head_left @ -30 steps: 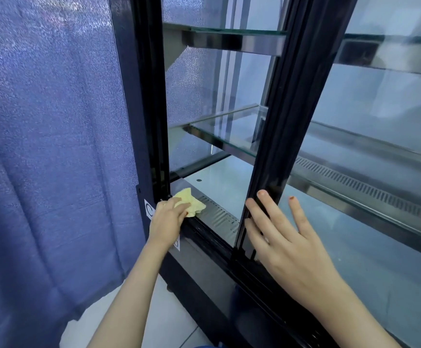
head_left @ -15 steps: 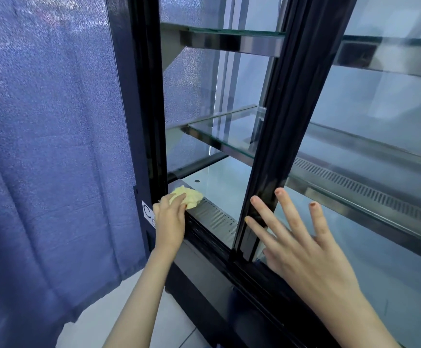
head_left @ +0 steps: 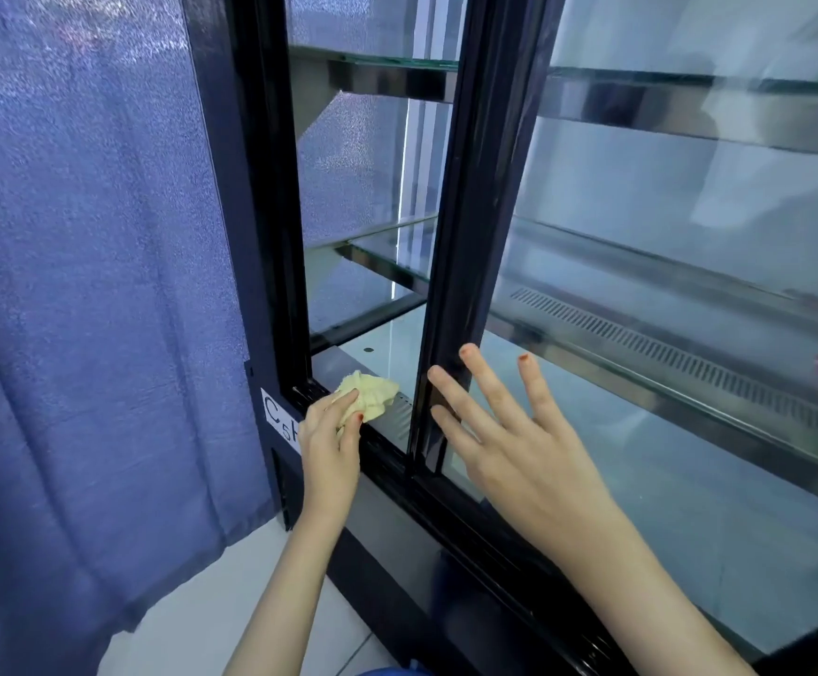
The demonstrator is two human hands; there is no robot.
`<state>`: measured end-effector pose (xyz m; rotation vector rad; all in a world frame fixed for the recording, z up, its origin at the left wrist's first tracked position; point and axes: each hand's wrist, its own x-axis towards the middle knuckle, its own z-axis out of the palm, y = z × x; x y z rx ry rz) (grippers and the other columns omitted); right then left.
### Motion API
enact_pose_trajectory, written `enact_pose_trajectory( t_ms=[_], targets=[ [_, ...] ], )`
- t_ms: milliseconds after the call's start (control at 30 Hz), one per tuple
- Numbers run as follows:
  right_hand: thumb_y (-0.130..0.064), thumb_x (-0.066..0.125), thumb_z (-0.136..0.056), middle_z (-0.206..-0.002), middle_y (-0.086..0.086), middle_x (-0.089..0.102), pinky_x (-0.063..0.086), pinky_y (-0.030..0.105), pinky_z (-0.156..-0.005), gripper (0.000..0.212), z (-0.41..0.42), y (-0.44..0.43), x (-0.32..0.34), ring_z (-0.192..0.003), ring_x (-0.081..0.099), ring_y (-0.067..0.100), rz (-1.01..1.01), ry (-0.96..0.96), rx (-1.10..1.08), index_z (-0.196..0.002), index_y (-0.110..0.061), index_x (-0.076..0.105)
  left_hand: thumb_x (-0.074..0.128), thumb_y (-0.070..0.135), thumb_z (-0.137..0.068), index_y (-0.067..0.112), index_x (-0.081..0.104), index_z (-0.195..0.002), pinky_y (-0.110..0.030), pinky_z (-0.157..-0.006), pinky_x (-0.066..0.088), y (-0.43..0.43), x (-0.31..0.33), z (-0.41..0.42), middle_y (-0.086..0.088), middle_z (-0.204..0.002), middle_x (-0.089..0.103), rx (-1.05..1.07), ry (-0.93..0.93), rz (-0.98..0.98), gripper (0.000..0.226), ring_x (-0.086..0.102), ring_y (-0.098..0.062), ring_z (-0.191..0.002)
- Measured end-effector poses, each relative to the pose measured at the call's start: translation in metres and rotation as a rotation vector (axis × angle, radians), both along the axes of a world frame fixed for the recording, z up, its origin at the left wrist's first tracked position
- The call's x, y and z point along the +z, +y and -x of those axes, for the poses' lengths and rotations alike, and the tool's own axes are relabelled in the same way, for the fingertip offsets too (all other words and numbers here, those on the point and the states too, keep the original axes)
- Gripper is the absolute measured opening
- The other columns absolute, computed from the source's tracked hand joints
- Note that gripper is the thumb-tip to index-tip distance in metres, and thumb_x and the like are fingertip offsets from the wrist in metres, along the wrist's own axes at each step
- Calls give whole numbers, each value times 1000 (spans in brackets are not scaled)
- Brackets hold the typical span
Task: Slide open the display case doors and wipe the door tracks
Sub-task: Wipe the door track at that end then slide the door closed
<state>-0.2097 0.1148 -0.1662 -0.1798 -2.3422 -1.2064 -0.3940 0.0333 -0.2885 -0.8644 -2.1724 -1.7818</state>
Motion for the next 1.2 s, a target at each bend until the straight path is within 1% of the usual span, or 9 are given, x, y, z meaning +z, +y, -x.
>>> enact_pose_trajectory(
  t_ms=[67,133,267,433,567,733,867,1000,1200],
  targets=[
    [-9,17,-96,-145,11,43,1,52,-114,53,-5,0,-2,-137,25,32,29,65,-16,-123,-10,63,56,-4,-88,7,62,-116,-15,-99,32,-9,2,-5,-11,-119,56,-8,-9,-1,30,47,-17,-109],
    [-17,27,-94,-151,12,32,-4,51,-115,48,-10,3,-8,-140,20,32,-10,58,-55,-133,-10,55,57,-5,-88,10,62,-115,-21,-100,36,-21,1,-17,-10,-119,55,-13,-15,-31,31,48,-15,-110],
    [-34,48,-86,-156,15,12,-7,57,-115,65,-15,9,-18,-144,9,34,-112,-13,-122,-146,-15,31,62,-3,-85,20,64,-111,-3,-85,38,-51,-26,-73,-1,-116,48,-5,-88,-211,35,44,2,-111],
    [-31,47,-88,-154,14,24,-2,56,-114,58,-12,10,-19,-142,19,32,-96,26,-82,-143,-15,41,78,1,-60,49,58,-107,-7,-86,40,-76,-103,-135,19,-110,45,-20,-48,-58,69,52,-4,-101],
    [-31,51,-87,-153,14,28,4,56,-113,56,-11,10,-17,-140,24,33,-121,41,-60,-140,-15,45,72,9,-65,58,53,-106,-8,-90,37,-72,-116,-142,22,-111,42,-83,-74,33,66,49,-5,-105],
    [-26,49,-90,-152,14,30,7,57,-111,50,-12,11,-17,-139,28,36,-125,59,-28,-138,-15,47,69,13,-73,43,56,-102,-6,-91,33,-67,-108,-141,27,-112,39,-122,-180,76,44,43,2,-109],
    [-23,49,-90,-151,15,32,7,57,-111,47,-11,11,-17,-138,30,37,-119,62,-11,-136,-16,49,80,-6,-64,35,55,-106,-10,-88,39,-69,-123,-145,14,-106,39,-114,-267,175,63,40,6,-104],
    [-21,51,-88,-151,14,33,3,57,-112,47,-12,10,-17,-139,27,37,-93,55,-2,-135,-18,52,85,11,-63,29,46,-115,-14,-90,34,-69,-137,-148,8,-106,35,-129,-432,389,68,31,-3,-103],
    [-21,49,-89,-151,14,32,5,57,-111,46,-13,11,-18,-139,27,38,-92,43,4,-135,-19,52,71,4,-68,26,42,-88,-15,-70,45,-68,-145,-138,3,-101,39,-148,-656,409,41,43,-7,-94]
  ],
)
